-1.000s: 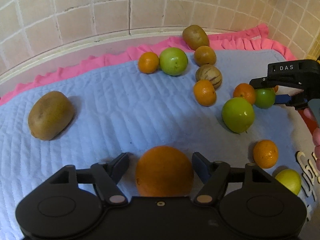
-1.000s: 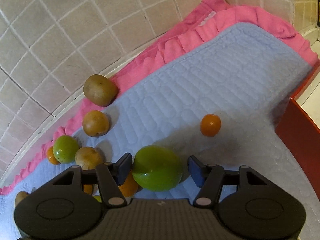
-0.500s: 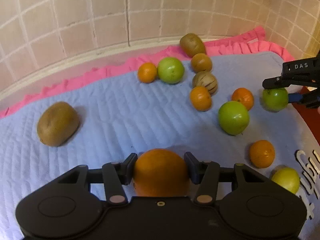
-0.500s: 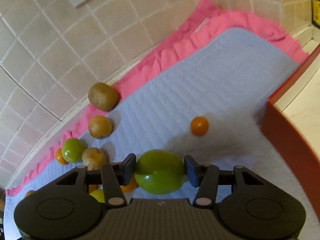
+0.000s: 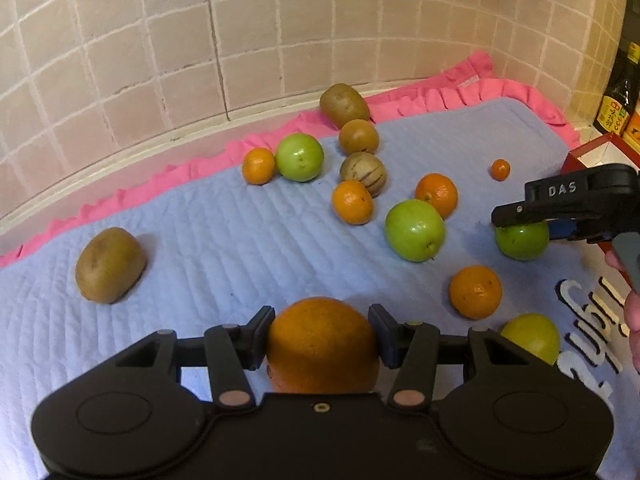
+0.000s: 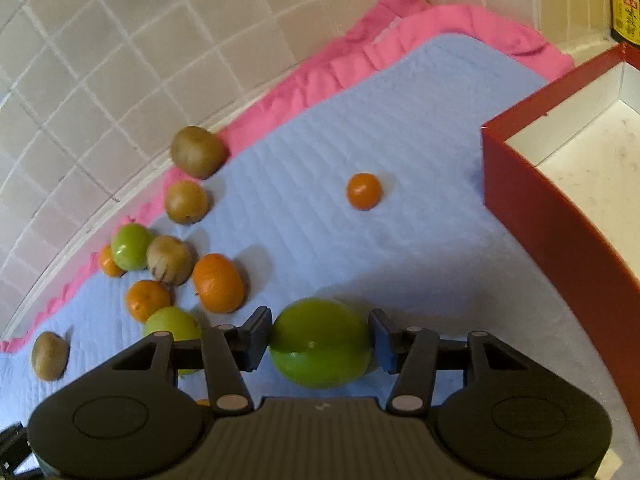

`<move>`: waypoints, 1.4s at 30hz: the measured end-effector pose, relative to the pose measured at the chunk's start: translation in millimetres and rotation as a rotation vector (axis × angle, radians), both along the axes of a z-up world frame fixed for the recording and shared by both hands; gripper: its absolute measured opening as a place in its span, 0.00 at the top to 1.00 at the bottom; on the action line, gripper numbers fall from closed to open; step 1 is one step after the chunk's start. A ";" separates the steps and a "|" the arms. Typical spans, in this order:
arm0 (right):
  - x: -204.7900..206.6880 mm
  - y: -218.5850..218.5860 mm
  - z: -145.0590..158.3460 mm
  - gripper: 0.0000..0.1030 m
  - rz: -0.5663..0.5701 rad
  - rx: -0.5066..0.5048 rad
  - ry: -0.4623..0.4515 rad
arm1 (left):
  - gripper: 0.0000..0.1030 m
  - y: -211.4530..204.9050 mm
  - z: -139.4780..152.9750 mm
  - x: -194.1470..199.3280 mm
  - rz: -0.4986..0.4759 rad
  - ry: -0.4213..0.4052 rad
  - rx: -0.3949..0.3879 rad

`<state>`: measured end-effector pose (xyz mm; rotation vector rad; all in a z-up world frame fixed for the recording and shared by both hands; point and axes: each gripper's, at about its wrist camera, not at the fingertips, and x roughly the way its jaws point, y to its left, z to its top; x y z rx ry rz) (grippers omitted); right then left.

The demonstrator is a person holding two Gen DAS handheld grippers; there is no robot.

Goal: Organize fruits
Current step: 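Carry the orange and green apple into the white box with both tools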

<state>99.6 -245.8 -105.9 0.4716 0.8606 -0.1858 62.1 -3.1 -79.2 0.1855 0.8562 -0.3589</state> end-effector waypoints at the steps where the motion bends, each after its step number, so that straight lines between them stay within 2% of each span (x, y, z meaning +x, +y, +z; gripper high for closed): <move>1: 0.3 0.9 -0.2 0.42 -0.001 0.002 0.003 | 0.40 -0.5 1.3 -0.3 -0.004 -0.005 -0.001; 8: 1.0 4.8 -1.1 0.40 0.017 -0.006 0.024 | 0.40 -6.0 6.4 -4.5 -0.017 -0.018 0.000; 9: -0.1 4.8 -1.2 0.41 0.017 -0.004 0.022 | 0.40 -7.0 7.9 -6.1 -0.019 -0.021 -0.002; 10: -0.8 5.6 -0.6 0.46 0.021 -0.010 0.025 | 0.40 -8.1 9.8 -8.2 -0.022 -0.028 -0.003; 14: -17.3 1.7 10.6 0.47 -0.001 0.009 -0.027 | 0.40 -14.7 20.4 -17.7 -0.040 -0.062 -0.001; 19: -51.1 -17.1 53.1 0.47 -0.033 0.012 -0.126 | 0.40 -37.6 45.2 -24.1 -0.096 -0.117 -0.015; 22: -77.9 -40.8 88.4 0.47 -0.089 -0.028 -0.203 | 0.40 -61.6 66.8 -26.8 -0.161 -0.167 -0.039; 27: -127.5 -91.9 132.7 0.47 -0.221 -0.112 -0.279 | 0.40 -118.6 108.7 -23.7 -0.300 -0.220 -0.136; 29: -147.7 -111.2 141.9 0.47 -0.279 -0.149 -0.285 | 0.40 -146.5 122.1 -17.5 -0.370 -0.207 -0.188; 32: -175.8 -139.7 146.9 0.47 -0.371 -0.226 -0.245 | 0.40 -194.6 134.1 -3.4 -0.466 -0.156 -0.256; 35: -193.5 -168.0 140.3 0.47 -0.428 -0.204 -0.210 | 0.40 -246.6 133.2 14.2 -0.561 -0.081 -0.302; 39: -201.3 -200.3 115.1 0.47 -0.455 -0.182 -0.129 | 0.40 -310.3 106.3 31.4 -0.669 0.050 -0.302; 42: -204.4 -216.7 93.5 0.47 -0.436 -0.151 -0.076 | 0.40 -349.8 71.7 44.1 -0.674 0.159 -0.265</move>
